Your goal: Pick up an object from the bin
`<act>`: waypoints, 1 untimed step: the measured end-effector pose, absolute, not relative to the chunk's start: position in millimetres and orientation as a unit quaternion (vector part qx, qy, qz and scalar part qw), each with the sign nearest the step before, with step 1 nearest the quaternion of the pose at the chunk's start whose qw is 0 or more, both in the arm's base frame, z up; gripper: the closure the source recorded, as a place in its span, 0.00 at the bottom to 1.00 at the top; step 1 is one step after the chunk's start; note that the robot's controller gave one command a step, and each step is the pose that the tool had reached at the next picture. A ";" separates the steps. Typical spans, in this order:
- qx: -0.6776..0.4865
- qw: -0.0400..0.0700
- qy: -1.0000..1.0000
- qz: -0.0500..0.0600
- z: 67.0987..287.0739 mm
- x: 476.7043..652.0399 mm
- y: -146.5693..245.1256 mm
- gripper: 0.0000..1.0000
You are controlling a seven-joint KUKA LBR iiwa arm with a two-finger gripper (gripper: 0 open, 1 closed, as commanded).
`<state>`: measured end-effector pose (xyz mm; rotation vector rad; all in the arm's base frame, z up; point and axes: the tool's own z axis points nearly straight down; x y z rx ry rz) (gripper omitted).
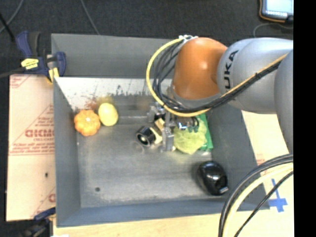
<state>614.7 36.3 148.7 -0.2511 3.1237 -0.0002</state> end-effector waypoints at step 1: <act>-0.127 0.004 0.992 0.000 114.7 615.1 13.8 0.00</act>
Offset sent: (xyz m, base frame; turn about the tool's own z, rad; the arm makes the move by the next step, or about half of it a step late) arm 0.0136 -0.0528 -0.0647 0.1711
